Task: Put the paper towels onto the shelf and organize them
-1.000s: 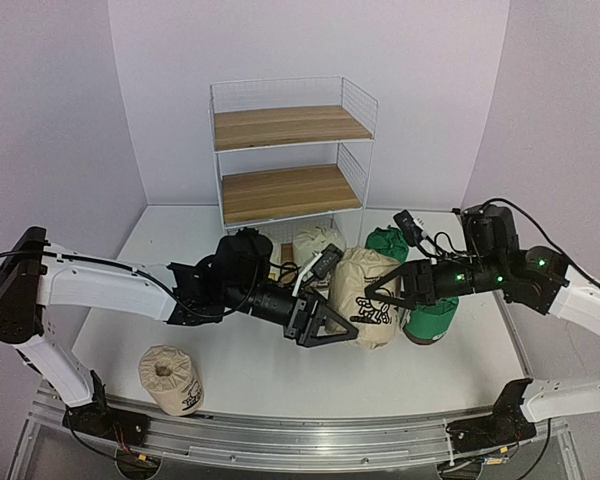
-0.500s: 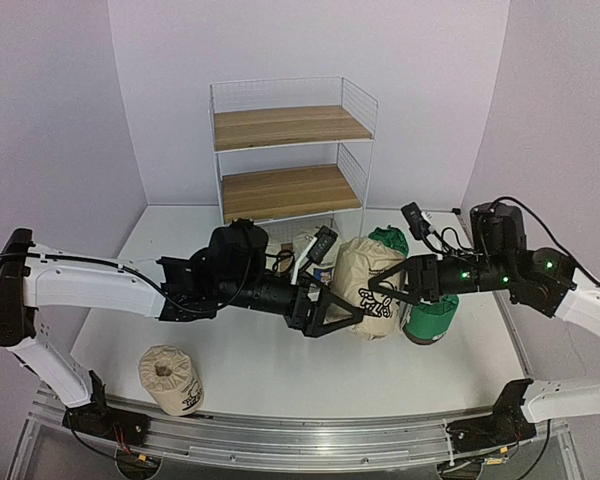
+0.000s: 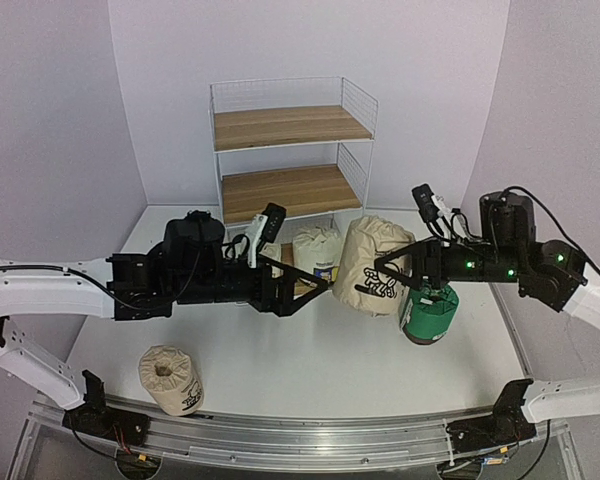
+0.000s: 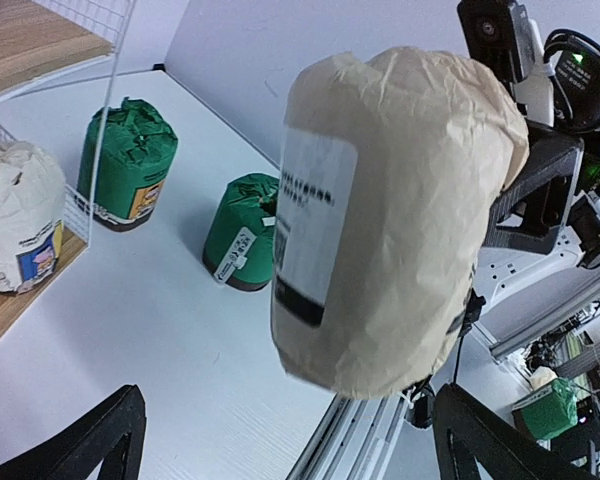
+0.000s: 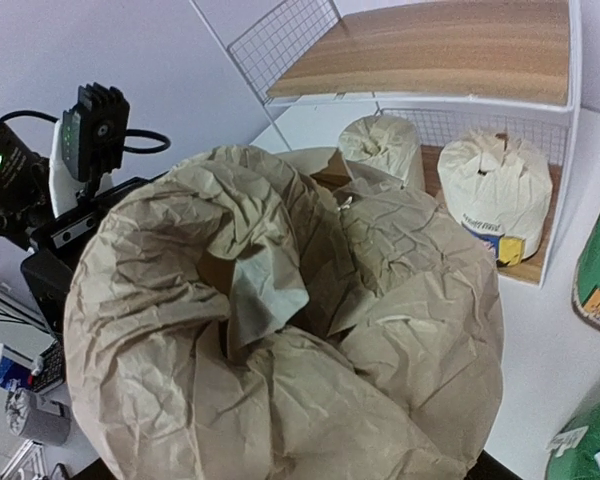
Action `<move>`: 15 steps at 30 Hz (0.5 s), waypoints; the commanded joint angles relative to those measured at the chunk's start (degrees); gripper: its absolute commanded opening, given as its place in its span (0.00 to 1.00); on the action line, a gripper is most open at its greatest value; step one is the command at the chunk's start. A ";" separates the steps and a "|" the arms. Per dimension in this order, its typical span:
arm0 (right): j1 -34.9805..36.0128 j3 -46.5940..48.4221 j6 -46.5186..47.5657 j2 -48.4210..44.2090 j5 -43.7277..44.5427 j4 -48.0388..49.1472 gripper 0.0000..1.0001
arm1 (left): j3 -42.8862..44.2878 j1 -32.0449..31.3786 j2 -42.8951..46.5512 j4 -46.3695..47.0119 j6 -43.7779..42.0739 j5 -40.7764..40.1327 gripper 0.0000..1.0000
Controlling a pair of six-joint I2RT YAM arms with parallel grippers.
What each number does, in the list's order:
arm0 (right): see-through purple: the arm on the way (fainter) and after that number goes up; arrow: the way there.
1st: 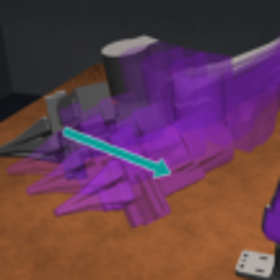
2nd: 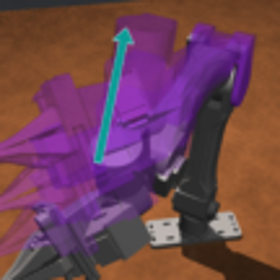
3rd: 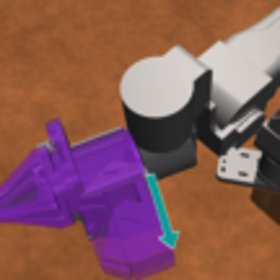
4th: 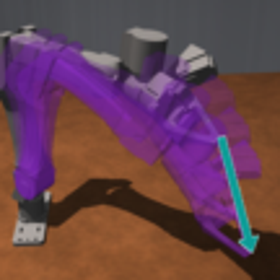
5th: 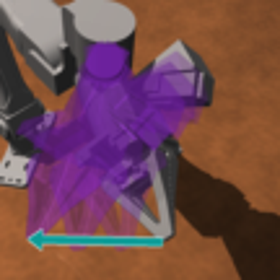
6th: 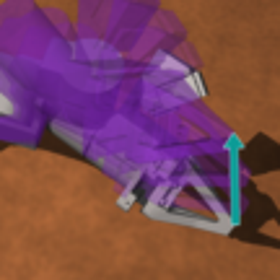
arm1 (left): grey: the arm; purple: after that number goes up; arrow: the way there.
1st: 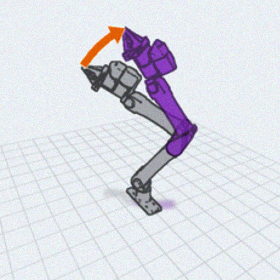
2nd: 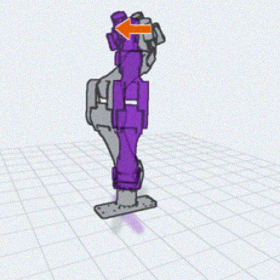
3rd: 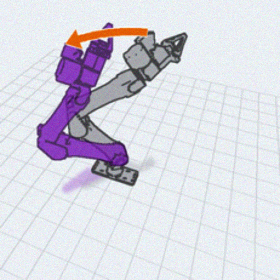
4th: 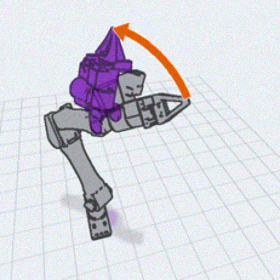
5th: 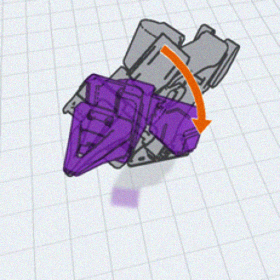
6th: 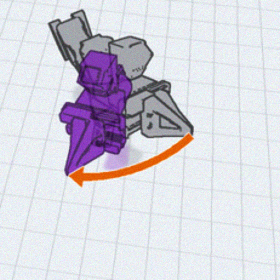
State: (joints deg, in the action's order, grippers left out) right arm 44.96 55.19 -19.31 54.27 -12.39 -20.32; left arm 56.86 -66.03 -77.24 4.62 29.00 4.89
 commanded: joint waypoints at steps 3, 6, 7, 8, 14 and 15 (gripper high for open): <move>0.29 11.61 8.31 8.34 11.41 4.68 0.00 | -3.47 0.21 10.72 -8.15 4.37 -13.09 1.00; 0.39 13.83 10.45 12.89 14.71 8.88 0.00 | -4.44 0.21 13.81 -12.30 6.83 -17.84 1.00; 0.44 14.30 11.37 14.09 16.12 10.70 0.00 | -4.75 0.21 14.72 -13.39 7.68 -19.36 1.00; 0.43 14.58 11.91 15.42 17.89 12.58 0.00 | -5.15 0.24 15.72 -14.70 8.33 -20.34 1.00; 1.09 13.08 16.37 19.82 24.26 26.50 0.00 | -7.24 0.20 20.75 -18.02 11.02 -24.17 1.00; 1.21 12.99 16.96 20.34 24.97 28.16 0.00 | -7.45 0.22 21.22 -18.41 11.22 -24.39 1.00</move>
State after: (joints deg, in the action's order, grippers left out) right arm 45.25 67.18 -6.81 74.28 6.72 -7.36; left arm 50.40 -65.95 -58.55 -10.17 37.80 -15.02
